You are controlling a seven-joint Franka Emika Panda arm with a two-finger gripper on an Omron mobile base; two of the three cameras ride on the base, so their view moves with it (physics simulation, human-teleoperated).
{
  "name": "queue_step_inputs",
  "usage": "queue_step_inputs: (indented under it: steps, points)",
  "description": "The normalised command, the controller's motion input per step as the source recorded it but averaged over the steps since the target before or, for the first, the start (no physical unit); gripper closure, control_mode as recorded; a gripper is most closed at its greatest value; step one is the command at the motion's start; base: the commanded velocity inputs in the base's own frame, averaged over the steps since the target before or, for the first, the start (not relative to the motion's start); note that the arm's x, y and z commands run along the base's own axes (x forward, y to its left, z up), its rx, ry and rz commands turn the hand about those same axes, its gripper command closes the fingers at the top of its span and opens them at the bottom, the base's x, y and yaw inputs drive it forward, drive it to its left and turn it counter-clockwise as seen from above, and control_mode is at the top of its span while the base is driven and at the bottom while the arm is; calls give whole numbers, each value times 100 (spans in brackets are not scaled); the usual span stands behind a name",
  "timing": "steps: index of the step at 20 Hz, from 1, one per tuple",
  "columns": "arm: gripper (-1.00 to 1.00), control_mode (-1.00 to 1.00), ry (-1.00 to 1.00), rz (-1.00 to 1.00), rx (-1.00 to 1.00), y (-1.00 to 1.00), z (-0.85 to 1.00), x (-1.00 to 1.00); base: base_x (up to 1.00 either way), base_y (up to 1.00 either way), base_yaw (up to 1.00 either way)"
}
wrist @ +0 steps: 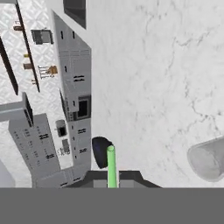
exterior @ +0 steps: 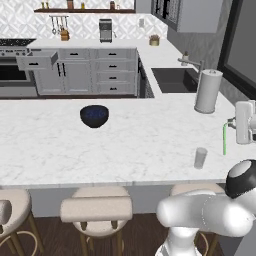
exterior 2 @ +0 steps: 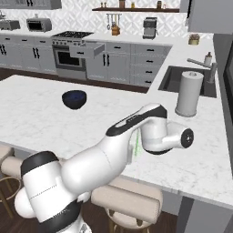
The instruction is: Take a straw from the drawer in front and place it inside the glass cup on the dining counter.
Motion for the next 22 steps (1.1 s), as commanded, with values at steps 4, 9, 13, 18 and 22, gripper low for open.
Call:
queue_step_inputs:
  steps: [4,9,13,18,22]
  points:
    - [100,-100,-13,8,3,1,0,-1,0,0,0]
    - [100,-100,-4,2,0,25,0,1,0,0,0]
    - [100,-100,0,0,0,46,0,11,0,0,0]
    - [100,-100,-3,0,0,27,8,0,0,0,0]
    - [100,-100,-4,0,0,22,0,6,0,0,0]
